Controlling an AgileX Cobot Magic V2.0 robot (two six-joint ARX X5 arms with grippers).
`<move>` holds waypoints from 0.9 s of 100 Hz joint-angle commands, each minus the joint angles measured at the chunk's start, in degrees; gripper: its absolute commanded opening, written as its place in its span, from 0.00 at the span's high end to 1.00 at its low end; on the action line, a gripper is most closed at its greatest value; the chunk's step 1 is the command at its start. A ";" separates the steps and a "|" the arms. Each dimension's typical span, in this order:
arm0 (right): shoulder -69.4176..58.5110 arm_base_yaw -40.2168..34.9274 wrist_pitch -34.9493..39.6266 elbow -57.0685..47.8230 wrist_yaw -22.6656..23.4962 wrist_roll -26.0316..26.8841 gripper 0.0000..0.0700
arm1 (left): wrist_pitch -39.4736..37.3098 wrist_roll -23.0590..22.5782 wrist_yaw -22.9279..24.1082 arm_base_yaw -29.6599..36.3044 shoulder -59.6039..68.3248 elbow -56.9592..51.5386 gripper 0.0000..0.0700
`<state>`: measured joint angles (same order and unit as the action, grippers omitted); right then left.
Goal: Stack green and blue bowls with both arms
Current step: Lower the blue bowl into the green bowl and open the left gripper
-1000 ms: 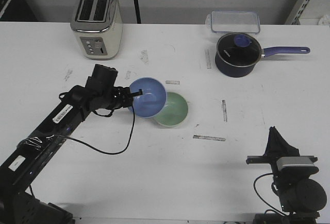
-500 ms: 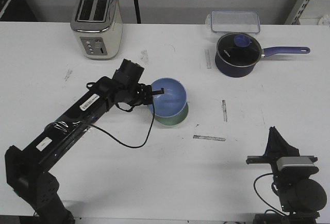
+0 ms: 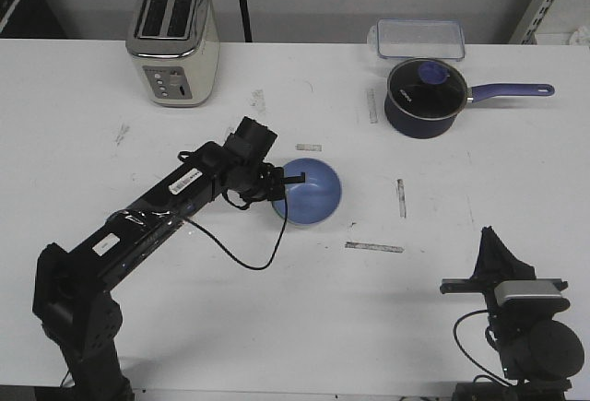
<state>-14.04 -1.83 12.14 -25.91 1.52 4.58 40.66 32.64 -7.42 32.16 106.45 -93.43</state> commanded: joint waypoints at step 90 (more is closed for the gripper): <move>0.09 -0.09 -0.55 -0.26 0.00 0.52 1.00 | 1.33 -0.50 -0.09 -0.44 -4.13 -1.75 0.65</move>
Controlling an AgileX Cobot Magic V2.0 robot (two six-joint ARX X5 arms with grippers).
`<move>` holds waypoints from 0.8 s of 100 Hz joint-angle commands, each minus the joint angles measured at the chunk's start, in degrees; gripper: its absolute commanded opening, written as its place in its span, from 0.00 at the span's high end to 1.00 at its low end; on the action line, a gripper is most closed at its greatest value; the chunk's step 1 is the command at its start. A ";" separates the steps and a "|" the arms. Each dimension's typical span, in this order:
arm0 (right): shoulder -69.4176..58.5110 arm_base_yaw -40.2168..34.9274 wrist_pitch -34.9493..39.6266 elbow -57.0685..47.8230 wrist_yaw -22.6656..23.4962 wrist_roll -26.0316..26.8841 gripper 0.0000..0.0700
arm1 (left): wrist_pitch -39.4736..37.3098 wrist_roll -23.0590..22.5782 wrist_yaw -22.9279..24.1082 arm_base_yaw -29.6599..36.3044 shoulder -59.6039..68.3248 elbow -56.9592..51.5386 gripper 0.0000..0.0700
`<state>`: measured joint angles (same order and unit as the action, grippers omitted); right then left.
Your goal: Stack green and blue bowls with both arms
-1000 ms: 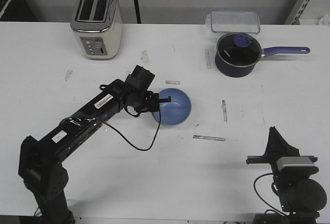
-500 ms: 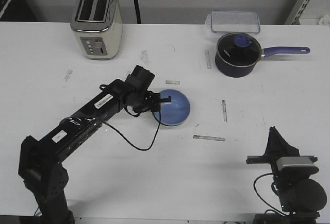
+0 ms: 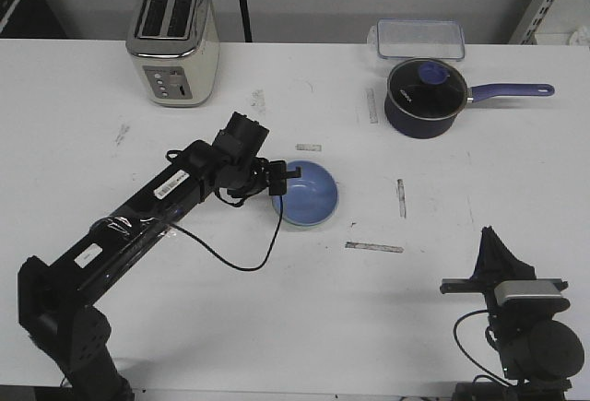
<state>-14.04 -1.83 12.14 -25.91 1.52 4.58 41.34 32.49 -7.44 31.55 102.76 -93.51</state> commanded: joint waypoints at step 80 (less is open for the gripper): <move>0.09 -0.09 -0.55 -0.26 0.00 0.52 1.00 | -26.58 -12.59 -0.04 -12.41 -26.43 26.60 0.91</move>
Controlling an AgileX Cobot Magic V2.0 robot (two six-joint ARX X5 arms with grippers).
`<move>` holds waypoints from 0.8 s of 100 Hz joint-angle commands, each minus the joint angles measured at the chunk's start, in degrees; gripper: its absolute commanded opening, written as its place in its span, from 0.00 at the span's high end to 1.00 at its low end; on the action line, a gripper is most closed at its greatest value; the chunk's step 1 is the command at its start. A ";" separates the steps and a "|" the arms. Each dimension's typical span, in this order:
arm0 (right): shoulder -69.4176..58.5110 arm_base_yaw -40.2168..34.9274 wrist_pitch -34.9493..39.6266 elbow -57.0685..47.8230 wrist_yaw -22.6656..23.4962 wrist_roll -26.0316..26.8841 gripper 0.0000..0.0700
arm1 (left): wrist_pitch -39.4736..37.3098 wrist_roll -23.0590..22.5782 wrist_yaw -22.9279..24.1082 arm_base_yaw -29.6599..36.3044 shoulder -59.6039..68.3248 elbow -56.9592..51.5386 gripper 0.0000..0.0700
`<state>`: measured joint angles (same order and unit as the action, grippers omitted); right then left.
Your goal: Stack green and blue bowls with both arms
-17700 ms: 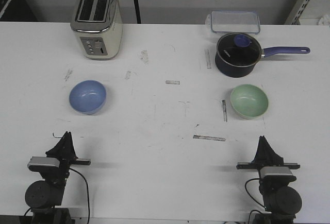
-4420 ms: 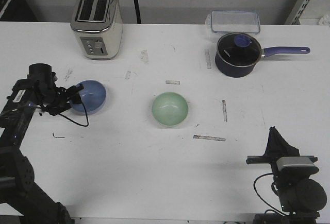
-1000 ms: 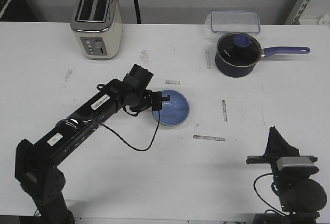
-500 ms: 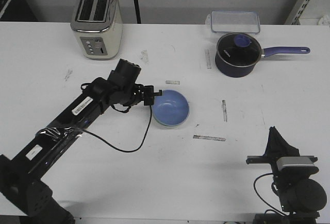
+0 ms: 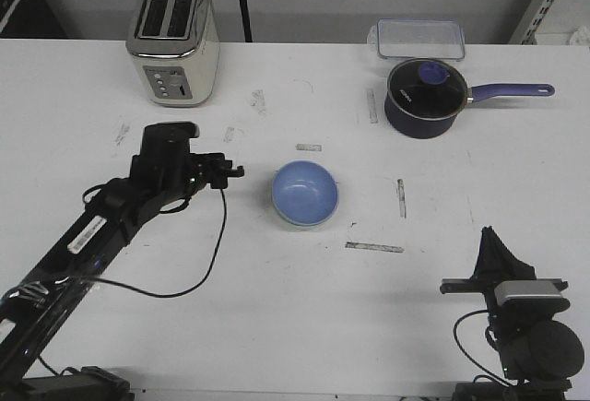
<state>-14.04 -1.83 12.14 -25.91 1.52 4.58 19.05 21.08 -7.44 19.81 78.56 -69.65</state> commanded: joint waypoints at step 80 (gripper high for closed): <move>0.09 -0.09 -0.55 -0.26 0.00 0.52 1.00 | -22.16 -21.92 7.82 -15.19 -35.21 36.65 1.00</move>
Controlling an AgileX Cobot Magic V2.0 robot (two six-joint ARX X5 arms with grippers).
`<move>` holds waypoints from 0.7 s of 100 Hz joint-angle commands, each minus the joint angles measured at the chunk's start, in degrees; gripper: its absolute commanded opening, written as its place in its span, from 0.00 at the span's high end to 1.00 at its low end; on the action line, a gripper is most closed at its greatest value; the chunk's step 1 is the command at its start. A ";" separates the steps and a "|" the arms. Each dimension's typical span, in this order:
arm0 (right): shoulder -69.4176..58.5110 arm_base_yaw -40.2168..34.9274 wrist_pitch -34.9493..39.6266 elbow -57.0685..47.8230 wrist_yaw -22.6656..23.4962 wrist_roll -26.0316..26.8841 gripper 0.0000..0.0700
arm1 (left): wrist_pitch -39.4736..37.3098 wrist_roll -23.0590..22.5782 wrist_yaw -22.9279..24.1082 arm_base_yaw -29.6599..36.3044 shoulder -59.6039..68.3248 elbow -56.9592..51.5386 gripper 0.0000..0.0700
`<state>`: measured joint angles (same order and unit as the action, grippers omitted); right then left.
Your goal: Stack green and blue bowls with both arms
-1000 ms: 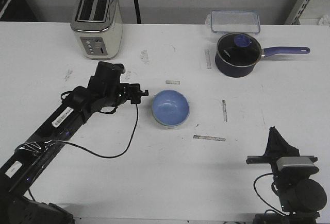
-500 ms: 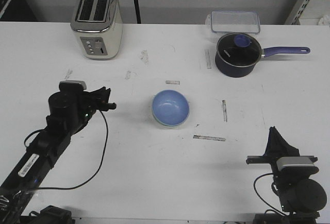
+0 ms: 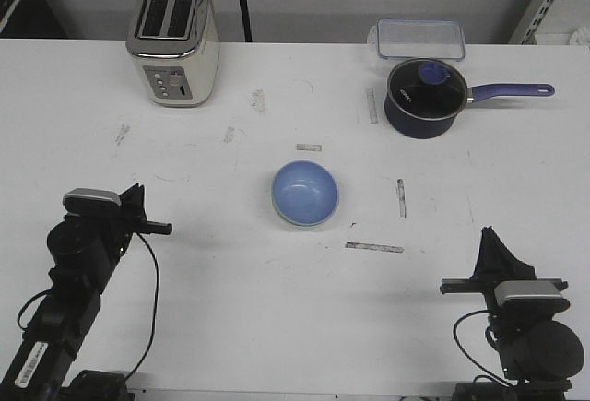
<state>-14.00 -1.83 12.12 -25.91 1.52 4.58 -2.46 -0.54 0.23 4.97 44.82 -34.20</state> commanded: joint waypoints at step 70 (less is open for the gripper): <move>0.04 -0.09 -0.52 -0.26 0.00 0.52 1.00 | 3.21 3.30 -0.39 -0.42 -29.46 11.19 1.00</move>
<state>-14.00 -1.83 12.14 -25.91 1.52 4.58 1.56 2.48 -0.12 4.51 16.60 -22.55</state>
